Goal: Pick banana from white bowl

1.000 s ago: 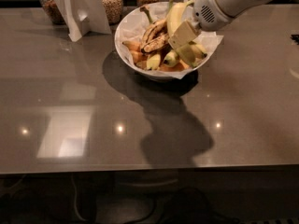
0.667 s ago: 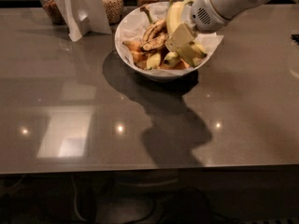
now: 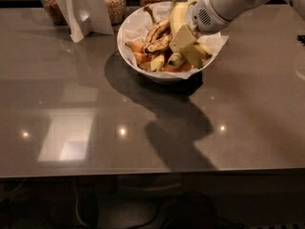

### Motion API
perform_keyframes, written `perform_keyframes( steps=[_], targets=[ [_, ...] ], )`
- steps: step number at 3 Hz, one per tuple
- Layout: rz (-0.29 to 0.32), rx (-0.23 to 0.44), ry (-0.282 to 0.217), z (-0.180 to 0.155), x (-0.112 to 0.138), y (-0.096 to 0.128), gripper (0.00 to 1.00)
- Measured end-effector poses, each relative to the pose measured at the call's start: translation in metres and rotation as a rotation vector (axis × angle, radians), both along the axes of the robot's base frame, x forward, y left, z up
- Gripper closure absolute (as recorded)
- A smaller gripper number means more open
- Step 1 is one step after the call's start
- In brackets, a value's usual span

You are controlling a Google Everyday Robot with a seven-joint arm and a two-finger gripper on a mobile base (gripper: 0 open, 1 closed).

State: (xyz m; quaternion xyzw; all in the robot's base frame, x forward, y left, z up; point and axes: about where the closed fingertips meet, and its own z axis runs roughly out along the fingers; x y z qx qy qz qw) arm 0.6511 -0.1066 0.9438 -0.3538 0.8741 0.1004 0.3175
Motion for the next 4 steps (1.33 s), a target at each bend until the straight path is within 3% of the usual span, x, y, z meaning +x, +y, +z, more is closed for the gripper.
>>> perform_keyframes(
  steps=[1,3,4],
  targets=[
    [0.000,0.000,0.000,0.001,0.000,0.000,0.60],
    [-0.063,-0.076,-0.033,-0.003,0.009,-0.012,1.00],
    [-0.042,-0.106,-0.106,0.014,0.000,-0.012,1.00]
  ],
)
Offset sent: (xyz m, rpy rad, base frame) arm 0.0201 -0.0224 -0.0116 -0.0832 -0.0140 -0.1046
